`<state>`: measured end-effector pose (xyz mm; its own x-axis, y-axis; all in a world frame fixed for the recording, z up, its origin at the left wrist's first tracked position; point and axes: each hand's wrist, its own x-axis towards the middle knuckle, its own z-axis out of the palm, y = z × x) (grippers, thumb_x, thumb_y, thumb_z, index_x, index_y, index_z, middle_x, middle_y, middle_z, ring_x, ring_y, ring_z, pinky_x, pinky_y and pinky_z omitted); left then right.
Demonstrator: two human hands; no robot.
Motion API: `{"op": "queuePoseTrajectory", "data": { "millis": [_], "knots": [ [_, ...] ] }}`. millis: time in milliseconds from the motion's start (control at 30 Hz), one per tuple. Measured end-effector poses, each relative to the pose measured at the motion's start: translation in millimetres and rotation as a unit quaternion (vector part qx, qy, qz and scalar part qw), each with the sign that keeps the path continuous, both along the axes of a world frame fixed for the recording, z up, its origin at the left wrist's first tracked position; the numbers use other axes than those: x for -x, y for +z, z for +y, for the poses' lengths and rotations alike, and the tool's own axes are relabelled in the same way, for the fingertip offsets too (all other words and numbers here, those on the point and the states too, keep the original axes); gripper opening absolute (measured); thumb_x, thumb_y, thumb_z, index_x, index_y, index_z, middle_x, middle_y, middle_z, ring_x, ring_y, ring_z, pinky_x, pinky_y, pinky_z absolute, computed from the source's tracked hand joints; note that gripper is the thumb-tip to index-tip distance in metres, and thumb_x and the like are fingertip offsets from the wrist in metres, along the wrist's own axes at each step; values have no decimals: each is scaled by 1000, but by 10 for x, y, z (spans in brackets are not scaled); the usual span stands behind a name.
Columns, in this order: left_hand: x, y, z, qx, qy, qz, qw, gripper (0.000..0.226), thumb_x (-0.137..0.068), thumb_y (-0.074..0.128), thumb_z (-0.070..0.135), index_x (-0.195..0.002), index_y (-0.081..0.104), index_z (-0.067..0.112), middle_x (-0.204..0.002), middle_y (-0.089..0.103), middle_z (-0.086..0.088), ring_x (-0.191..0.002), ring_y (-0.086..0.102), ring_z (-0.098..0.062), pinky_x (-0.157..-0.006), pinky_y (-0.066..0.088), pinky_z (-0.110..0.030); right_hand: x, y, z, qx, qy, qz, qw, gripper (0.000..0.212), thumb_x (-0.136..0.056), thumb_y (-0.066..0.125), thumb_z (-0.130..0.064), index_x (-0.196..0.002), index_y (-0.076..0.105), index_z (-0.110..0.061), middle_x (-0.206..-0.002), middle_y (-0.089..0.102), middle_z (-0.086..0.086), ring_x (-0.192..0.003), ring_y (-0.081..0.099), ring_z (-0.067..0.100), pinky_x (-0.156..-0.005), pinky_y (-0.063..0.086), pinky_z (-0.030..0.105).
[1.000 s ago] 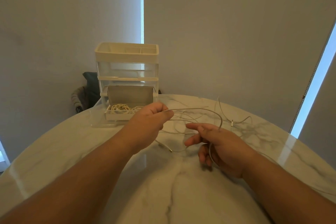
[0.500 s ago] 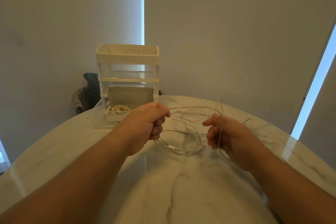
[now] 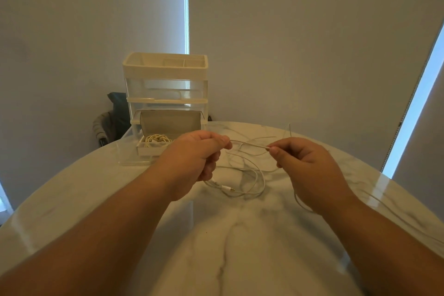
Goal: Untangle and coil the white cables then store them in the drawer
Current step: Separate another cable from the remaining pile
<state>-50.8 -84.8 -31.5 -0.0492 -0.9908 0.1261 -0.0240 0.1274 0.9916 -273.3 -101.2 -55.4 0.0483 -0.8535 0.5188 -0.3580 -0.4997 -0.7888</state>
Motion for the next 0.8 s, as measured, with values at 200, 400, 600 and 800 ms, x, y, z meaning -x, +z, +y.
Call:
{"op": "queuePoseTrajectory", "data": {
  "millis": [200, 400, 600, 800],
  "knots": [
    [20, 83, 148, -37, -179, 54, 982, 22, -96, 48, 24, -80, 56, 11, -57, 38, -1, -49, 41, -15, -64, 43, -35, 88, 13, -56, -4, -65, -23, 998, 10, -94, 65, -31, -88, 73, -28, -77, 69, -16, -73, 61, -5, -64, 43, 16],
    [14, 111, 159, -32, -260, 195, 945, 30, -85, 50, 19, -107, 65, 6, -62, 42, -1, -48, 42, -13, -60, 51, -35, 97, -20, -84, -26, -79, -36, 996, 10, -94, 65, -32, -89, 74, -29, -87, 73, -13, -84, 66, 3, -70, 47, 20],
    [10, 127, 144, -24, -228, 194, 954, 41, -87, 48, 15, -124, 61, 5, -69, 46, -1, -53, 39, -11, -53, 33, -27, 60, 11, -10, -18, -79, 10, 997, 14, -95, 65, -27, -106, 70, -33, -104, 69, -15, -97, 62, -1, -74, 45, 12],
    [56, 135, 191, -26, -219, 191, 957, 36, -88, 49, 18, -118, 63, 7, -74, 59, -6, -62, 61, -18, -59, 55, -31, -36, 67, 126, 38, -69, 65, 995, 24, -96, 62, -32, -119, 63, -37, -111, 61, -21, -104, 58, -2, -80, 43, 12]
  ]
}}
